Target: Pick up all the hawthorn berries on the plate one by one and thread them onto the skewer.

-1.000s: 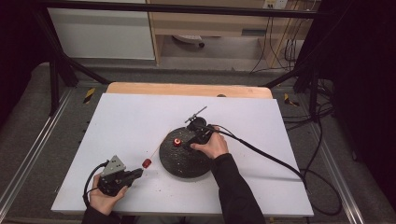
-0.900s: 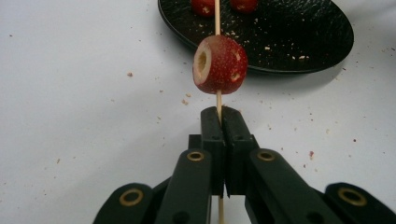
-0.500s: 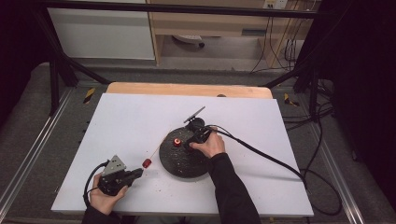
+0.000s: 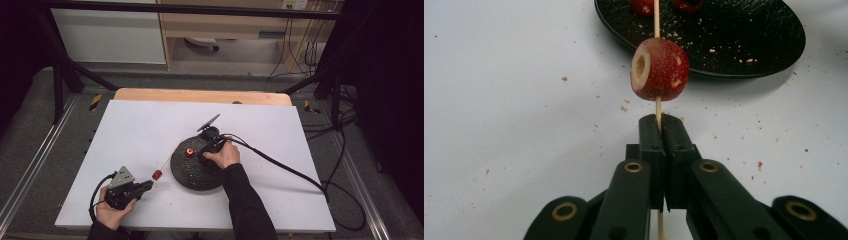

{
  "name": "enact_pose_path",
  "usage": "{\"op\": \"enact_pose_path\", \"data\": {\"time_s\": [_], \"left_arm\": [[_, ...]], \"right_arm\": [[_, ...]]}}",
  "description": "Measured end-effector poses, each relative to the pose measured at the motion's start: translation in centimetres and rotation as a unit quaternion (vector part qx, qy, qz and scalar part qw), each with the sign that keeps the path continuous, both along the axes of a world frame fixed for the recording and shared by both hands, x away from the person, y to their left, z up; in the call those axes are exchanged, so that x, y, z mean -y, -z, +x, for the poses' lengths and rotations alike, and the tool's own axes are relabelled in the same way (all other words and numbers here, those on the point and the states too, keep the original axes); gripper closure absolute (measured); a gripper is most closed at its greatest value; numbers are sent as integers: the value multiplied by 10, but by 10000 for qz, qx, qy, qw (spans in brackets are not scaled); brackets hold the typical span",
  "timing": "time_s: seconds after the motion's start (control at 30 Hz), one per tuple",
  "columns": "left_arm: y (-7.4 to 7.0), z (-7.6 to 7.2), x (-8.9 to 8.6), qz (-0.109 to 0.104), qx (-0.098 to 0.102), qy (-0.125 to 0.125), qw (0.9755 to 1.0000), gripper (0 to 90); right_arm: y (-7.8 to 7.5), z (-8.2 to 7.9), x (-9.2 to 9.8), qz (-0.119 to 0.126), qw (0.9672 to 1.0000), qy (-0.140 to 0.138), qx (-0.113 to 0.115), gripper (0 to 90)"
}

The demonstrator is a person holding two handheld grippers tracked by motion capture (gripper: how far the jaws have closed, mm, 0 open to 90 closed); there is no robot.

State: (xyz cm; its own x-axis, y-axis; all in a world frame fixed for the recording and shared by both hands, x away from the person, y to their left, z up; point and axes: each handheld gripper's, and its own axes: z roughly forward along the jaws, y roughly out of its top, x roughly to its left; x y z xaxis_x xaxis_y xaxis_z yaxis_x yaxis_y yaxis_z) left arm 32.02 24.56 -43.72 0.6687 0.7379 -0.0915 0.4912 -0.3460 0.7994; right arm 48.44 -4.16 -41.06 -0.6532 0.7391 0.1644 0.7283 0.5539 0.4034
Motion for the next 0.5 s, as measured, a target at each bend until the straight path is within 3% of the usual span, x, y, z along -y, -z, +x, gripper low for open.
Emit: {"op": "enact_pose_path", "data": {"time_s": [0.5], "left_arm": [[0,0,0,4,5,-4,10000,883]], "right_arm": [[0,1,1,32,9999,63,-128,610]]}}
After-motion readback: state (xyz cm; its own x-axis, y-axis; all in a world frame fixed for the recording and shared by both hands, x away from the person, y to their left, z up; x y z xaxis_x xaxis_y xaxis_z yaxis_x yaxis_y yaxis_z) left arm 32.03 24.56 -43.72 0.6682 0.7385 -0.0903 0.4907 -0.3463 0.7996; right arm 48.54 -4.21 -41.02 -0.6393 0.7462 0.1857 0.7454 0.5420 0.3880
